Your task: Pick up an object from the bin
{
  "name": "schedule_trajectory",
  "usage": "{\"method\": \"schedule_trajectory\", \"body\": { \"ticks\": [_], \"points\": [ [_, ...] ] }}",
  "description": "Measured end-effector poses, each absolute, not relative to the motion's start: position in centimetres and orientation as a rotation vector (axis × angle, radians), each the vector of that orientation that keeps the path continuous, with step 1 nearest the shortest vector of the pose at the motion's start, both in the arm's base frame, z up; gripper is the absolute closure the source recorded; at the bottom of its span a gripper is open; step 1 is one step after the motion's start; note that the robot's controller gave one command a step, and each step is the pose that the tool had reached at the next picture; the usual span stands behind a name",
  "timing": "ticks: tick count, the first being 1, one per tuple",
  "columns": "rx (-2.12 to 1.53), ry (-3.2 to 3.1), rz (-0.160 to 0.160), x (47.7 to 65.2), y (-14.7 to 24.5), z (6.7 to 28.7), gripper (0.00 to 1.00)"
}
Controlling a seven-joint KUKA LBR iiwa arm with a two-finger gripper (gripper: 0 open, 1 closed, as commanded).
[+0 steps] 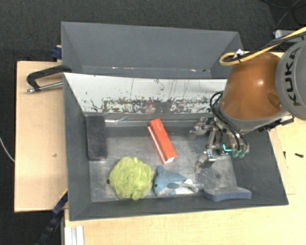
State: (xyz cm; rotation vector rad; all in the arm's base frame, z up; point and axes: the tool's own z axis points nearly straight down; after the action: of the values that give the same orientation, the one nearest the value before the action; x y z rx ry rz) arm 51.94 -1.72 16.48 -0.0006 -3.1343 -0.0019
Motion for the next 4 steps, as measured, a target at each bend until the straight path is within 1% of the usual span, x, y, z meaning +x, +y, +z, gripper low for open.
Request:
{"method": "schedule_trajectory", "body": {
  "ticks": [1, 2, 3, 4],
  "points": [
    [0.0, -3.142, -0.001, 52.1, -1.7, 16.9, 0.0],
    [0.098, -3.148, 0.001, 51.2, 0.5, 13.5, 0.0],
    [0.49, -3.107, -0.001, 50.6, -0.4, 9.6, 0.0],
    [-0.003, -3.138, 0.002, 53.1, 12.7, 7.6, 1.0]
  ]
}}
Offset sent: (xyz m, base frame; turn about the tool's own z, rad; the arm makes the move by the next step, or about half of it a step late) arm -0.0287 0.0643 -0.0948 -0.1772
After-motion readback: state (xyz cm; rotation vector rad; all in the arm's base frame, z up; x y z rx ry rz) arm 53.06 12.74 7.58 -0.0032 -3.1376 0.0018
